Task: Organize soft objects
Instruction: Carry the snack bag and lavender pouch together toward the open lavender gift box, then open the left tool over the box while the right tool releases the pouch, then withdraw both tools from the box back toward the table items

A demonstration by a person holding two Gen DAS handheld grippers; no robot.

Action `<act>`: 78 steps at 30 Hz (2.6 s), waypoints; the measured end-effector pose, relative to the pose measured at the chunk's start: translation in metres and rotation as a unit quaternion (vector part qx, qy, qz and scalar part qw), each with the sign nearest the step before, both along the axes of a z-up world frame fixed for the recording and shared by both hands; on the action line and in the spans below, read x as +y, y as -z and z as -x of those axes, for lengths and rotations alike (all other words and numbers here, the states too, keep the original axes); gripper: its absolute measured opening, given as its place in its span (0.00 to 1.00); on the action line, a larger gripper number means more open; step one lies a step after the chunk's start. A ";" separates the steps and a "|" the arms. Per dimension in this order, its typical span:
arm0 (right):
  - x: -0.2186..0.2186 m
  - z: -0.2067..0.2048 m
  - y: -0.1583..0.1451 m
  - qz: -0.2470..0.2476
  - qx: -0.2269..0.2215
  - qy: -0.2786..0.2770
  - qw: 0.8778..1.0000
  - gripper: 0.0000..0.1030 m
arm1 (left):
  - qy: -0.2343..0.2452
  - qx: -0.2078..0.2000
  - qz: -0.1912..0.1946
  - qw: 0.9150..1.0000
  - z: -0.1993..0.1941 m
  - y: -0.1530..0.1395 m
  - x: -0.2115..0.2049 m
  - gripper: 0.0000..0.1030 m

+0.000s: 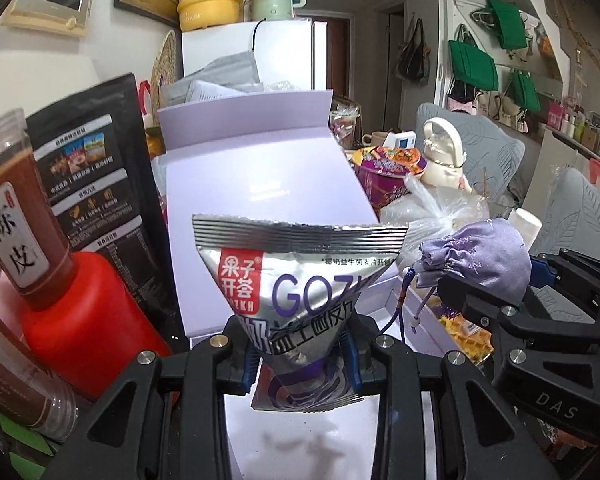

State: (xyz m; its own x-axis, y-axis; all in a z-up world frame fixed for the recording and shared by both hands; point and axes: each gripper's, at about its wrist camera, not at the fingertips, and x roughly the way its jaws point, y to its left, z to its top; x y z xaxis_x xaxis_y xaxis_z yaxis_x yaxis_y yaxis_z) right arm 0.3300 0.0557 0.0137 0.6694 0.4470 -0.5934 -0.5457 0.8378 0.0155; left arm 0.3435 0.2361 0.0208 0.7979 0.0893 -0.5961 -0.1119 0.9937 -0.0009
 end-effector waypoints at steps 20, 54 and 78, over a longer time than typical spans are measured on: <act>0.021 -0.019 0.043 0.031 0.054 -0.010 0.998 0.50 | -0.020 0.098 0.023 0.995 -0.024 0.055 0.029 0.32; 0.008 0.004 0.006 0.036 -0.002 0.024 0.999 0.72 | -0.065 0.048 -0.009 0.997 0.002 0.003 0.024 0.74; -0.042 0.100 -0.074 0.000 -0.056 0.032 0.998 0.72 | -0.062 -0.031 -0.027 0.997 0.100 -0.085 -0.008 0.74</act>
State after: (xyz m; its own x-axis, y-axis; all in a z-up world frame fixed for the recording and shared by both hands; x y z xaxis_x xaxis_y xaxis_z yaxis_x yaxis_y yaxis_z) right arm 0.2298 0.0138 0.0877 0.7585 0.4005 -0.5140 -0.4892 0.8711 -0.0431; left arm 0.2440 0.2278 0.1055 0.8142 0.2192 -0.5376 -0.2344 0.9713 0.0410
